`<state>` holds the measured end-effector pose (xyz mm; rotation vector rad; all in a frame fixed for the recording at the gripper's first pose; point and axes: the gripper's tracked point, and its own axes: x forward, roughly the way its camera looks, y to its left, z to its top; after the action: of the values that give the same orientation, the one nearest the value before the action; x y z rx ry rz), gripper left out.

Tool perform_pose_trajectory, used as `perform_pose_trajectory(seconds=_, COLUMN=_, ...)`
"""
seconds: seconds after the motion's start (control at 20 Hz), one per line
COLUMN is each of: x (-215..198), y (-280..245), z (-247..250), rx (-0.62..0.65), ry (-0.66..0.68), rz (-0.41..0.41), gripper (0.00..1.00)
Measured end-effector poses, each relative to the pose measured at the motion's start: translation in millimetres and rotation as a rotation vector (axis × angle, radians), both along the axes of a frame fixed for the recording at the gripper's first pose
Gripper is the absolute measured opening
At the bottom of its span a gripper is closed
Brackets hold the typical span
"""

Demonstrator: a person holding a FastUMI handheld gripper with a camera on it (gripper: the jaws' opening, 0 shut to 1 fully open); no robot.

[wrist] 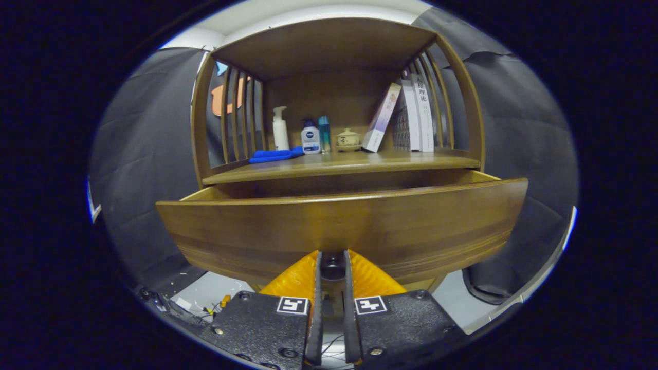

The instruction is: Pull open the drawer, take out the items inside it, and place them on the countertop above the cabinet.

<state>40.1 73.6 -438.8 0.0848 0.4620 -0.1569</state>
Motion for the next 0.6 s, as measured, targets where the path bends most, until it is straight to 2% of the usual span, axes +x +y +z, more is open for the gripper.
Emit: perform_pose_trajectory(seconds=0.6, x=-67, y=15, z=-1, rx=-0.019, ry=0.044, rz=0.082, gripper=0.2)
